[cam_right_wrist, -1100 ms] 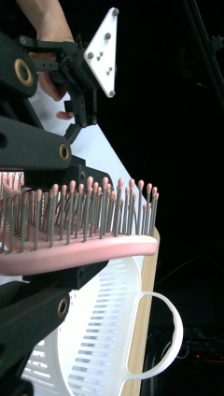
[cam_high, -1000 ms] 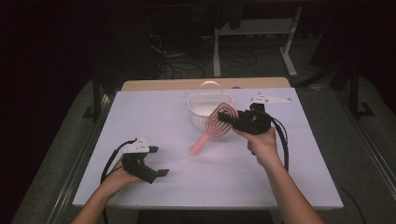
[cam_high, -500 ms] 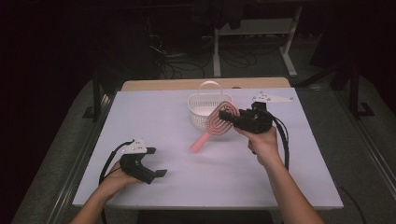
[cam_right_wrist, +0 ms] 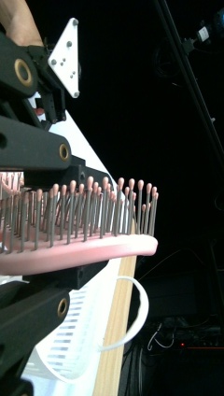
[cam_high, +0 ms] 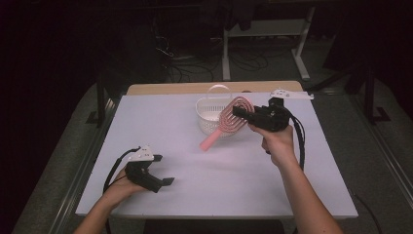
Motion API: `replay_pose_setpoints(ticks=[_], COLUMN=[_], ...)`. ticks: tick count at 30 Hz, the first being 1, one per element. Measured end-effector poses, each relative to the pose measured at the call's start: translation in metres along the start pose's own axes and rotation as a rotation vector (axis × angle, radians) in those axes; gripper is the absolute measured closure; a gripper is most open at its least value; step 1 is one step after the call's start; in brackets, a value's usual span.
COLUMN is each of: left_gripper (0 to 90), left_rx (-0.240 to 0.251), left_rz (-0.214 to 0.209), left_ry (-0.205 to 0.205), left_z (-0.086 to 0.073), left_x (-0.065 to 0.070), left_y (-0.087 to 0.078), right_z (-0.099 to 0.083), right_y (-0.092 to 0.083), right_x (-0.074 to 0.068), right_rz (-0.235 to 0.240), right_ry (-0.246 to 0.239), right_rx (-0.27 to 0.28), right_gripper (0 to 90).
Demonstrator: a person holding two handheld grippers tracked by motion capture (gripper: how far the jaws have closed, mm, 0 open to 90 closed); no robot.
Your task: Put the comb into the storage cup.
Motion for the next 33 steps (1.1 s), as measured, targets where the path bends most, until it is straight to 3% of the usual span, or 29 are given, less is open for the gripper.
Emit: replay_pose_setpoints(ticks=[20,33], left_gripper=[0.0,0.0], left_rx=[-0.007,0.000], left_rz=[-0.004,-0.022], left_ry=[-0.009,-0.018], left_z=[0.001,0.001], left_x=[0.000,0.002], left_y=[0.001,0.001], right_z=[0.038,0.061], right_y=[0.001,-0.001], right_x=[0.011,0.021], right_rz=[-0.014,-0.052], right_ry=[0.019,0.013], right_rx=[0.073,0.109], right_gripper=[63.3,63.3])
Point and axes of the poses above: each handheld gripper's, and its own axes: y roughly forward along the jaws, z roughly out of its top, x roughly to its right, the point moved 6 cm from there along y, roughly forward along the jaws, and after that the axes turned 11 degrees about x, right-handed, at the moved point
